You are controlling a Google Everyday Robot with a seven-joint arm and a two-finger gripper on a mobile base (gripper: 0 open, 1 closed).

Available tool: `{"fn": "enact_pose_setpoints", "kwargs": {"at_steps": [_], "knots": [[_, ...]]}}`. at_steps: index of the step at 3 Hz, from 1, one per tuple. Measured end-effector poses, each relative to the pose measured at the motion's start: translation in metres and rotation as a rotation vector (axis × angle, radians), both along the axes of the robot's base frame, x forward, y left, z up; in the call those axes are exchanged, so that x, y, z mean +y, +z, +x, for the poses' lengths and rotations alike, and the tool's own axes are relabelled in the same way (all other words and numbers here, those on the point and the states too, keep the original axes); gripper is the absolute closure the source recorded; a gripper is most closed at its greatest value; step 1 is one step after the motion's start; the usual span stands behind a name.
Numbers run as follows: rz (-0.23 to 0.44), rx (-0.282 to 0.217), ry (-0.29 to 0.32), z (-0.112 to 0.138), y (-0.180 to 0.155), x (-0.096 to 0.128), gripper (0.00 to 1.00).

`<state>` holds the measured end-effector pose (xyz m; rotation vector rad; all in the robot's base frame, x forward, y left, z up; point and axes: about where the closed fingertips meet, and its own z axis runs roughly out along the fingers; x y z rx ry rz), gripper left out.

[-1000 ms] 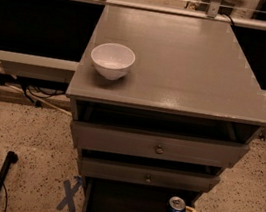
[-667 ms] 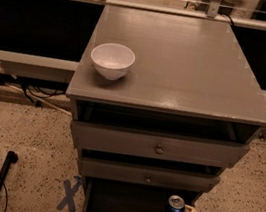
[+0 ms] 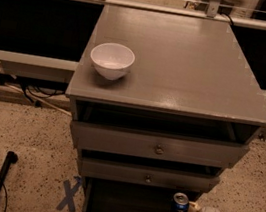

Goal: Place pepsi can into bottom drawer

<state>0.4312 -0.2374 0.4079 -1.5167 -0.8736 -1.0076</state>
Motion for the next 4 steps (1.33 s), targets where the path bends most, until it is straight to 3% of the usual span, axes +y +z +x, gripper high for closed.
{"fn": "enact_pose_setpoints", "kwargs": {"at_steps": [1, 2, 3, 4], "knots": [[-0.008, 0.024, -0.047, 0.004, -0.021, -0.024, 1.0], [-0.003, 0.059, -0.075, 0.01, -0.021, -0.026, 1.0], [0.001, 0.052, -0.068, 0.023, -0.032, -0.019, 1.0], [-0.029, 0.081, -0.083, 0.034, -0.068, -0.021, 1.0]]}}
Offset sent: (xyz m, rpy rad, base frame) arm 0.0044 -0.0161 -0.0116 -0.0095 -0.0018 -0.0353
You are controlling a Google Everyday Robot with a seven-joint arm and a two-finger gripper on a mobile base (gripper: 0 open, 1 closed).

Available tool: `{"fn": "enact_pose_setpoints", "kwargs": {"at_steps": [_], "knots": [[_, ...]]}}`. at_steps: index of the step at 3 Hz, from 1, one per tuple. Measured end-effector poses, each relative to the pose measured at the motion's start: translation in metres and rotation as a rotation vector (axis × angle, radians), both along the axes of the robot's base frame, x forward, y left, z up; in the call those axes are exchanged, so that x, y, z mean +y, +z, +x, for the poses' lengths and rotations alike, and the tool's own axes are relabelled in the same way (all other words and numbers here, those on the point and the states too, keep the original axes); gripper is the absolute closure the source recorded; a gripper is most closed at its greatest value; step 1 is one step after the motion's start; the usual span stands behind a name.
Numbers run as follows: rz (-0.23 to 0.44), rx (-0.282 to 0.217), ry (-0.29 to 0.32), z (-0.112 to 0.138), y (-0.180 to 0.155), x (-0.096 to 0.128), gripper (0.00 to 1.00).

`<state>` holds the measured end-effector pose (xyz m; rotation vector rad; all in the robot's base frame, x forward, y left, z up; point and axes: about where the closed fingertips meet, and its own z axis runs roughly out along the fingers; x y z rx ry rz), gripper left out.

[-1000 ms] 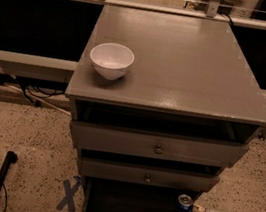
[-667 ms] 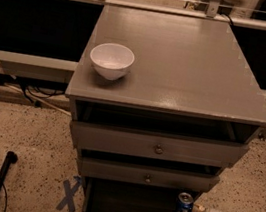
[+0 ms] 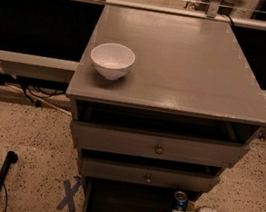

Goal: Place pepsi can into bottom drawer

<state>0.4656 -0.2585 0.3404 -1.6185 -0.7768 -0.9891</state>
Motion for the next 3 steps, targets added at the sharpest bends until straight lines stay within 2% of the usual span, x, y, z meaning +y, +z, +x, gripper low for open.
{"fn": "enact_pose_setpoints", "kwargs": {"at_steps": [2, 3], "knots": [[0.012, 0.079, -0.038, 0.0108, -0.0034, 0.0039, 1.0], [0.013, 0.081, -0.039, 0.0111, -0.0035, 0.004, 1.0]]}}
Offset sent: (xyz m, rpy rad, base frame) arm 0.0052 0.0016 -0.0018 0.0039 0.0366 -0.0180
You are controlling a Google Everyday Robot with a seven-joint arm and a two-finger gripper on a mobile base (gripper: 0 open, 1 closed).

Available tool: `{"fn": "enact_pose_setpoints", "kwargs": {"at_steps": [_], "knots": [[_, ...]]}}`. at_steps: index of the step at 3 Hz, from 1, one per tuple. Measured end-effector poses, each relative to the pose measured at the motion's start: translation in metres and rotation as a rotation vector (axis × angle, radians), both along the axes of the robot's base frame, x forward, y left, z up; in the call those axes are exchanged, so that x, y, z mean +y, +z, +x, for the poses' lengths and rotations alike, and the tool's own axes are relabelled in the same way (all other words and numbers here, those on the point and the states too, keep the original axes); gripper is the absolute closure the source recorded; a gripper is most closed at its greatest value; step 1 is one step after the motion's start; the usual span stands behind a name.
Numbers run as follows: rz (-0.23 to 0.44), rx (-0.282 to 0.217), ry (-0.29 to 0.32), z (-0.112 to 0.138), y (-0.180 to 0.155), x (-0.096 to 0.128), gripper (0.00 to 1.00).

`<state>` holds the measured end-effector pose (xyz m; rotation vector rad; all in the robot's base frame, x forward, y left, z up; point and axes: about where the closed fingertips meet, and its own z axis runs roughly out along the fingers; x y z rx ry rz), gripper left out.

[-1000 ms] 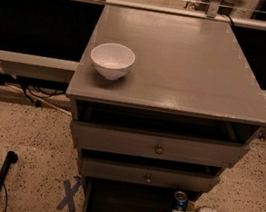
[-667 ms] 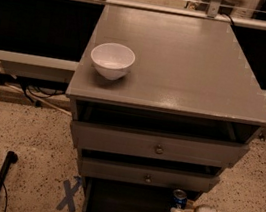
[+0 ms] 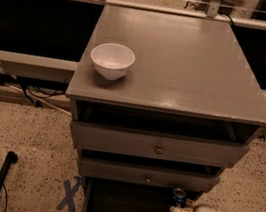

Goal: Place pepsi can into bottom drawer

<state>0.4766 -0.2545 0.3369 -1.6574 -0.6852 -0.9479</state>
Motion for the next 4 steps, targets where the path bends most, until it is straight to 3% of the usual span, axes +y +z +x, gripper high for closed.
{"fn": "enact_pose_setpoints", "kwargs": {"at_steps": [2, 3, 4], "knots": [[0.011, -0.06, -0.005, 0.015, 0.0, -0.003, 1.0], [-0.043, -0.05, 0.028, 0.01, -0.013, -0.007, 1.0], [-0.043, -0.05, 0.028, 0.01, -0.014, -0.007, 1.0]]}}
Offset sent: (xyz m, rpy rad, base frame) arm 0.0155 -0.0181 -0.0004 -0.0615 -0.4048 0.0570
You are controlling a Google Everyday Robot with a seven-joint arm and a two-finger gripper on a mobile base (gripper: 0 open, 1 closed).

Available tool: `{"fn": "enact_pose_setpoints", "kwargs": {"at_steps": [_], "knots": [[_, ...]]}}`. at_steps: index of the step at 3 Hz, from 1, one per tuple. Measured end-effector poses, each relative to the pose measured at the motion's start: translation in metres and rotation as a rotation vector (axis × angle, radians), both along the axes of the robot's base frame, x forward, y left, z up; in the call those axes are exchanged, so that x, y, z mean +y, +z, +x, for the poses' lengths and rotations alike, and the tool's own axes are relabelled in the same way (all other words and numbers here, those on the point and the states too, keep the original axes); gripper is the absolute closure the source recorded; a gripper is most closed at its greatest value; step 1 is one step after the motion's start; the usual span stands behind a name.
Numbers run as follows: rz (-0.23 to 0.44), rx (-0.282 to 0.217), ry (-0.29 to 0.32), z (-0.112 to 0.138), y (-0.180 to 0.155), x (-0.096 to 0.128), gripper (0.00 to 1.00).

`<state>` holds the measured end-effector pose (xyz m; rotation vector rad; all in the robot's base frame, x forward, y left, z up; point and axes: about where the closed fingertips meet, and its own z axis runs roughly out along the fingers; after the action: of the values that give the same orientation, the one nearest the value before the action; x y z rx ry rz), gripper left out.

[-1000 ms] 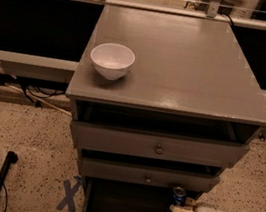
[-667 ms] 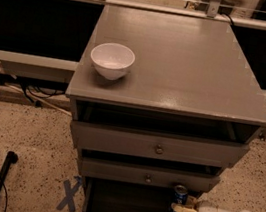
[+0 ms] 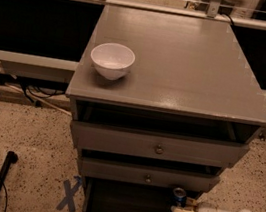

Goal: Place pepsi can into bottom drawer

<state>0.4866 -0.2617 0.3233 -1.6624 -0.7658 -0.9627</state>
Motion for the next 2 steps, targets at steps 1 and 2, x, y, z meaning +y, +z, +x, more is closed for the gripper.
{"fn": "enact_pose_setpoints", "kwargs": {"at_steps": [1, 2], "knots": [[0.001, -0.001, -0.004, 0.0009, -0.0006, 0.0003, 1.0], [0.001, -0.002, -0.004, 0.0009, -0.0006, 0.0003, 1.0]]}}
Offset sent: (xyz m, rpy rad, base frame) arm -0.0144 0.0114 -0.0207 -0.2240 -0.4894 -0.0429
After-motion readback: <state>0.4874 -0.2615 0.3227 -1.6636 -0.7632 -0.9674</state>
